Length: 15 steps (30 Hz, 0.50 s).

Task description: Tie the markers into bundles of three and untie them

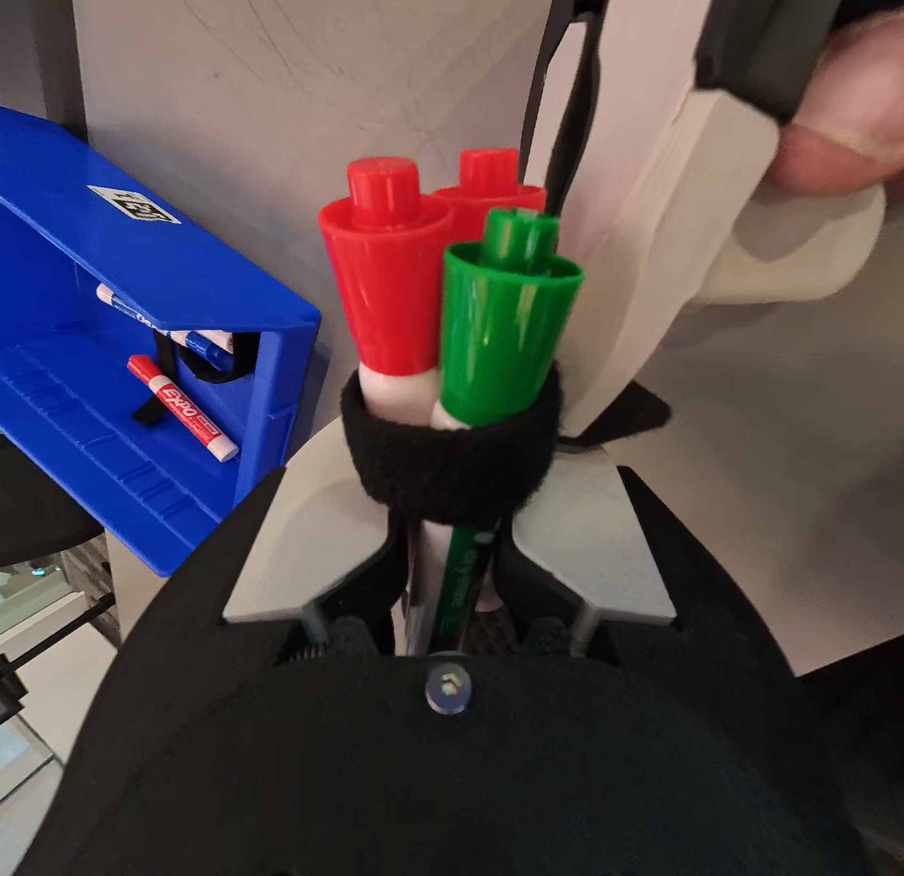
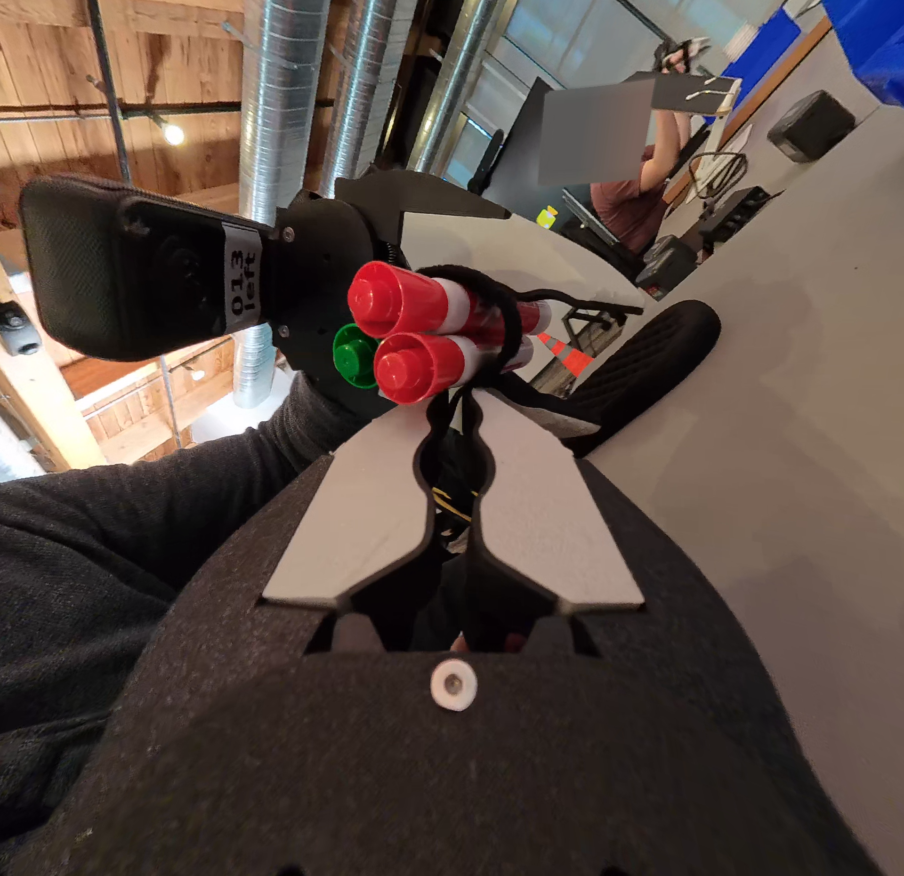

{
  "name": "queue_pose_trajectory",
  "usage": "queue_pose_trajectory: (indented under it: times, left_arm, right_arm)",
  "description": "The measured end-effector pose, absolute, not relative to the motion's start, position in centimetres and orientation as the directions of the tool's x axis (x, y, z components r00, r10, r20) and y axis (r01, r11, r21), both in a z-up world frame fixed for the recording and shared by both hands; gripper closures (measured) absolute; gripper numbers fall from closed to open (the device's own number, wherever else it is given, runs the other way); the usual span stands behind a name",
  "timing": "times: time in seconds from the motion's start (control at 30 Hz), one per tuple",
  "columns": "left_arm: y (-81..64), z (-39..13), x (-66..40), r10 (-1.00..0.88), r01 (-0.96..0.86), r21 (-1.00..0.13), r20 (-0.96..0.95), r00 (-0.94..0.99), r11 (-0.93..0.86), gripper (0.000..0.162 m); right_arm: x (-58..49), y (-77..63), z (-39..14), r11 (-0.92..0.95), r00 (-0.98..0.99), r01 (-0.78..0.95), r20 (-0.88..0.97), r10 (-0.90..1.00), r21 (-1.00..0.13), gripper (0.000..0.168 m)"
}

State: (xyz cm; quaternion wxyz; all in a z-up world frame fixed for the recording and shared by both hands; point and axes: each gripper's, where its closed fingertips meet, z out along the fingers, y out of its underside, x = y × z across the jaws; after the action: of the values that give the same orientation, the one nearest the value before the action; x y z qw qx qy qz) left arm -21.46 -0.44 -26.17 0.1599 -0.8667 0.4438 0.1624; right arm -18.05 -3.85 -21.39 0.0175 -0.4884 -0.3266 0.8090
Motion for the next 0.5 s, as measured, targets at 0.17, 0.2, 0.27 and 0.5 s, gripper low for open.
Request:
queue_pose_trajectory:
  times: [0.17, 0.2, 0.27, 0.5]
  left_arm:
    - [-0.7, -26.4, -21.0, -0.717, -0.804, -0.163, -0.377, 0.586, -0.572, 0.121]
    - [-0.6, -26.3, -20.9, -0.714, -0.801, -0.174, -0.375, 0.591, -0.572, 0.121]
    - [-0.7, -26.4, -21.0, -0.714, -0.800, -0.169, -0.374, 0.592, -0.575, 0.121]
    - [-1.3, -27.1, -21.3, -0.716, -0.793, -0.154, -0.355, 0.602, -0.590, 0.121]
  right_arm:
    - [-18.2, -4.1, -21.7, -0.768, -0.502, 0.295, -0.776, 0.382, -0.569, 0.168]
    - [-18.2, -4.0, -21.7, -0.768, -0.496, 0.293, -0.777, 0.388, -0.570, 0.168]
    - [-18.2, -4.1, -21.9, -0.761, -0.482, 0.302, -0.781, 0.397, -0.574, 0.168]
    - [-18.6, -4.1, -23.3, -0.731, -0.396, 0.348, -0.799, 0.452, -0.587, 0.168]
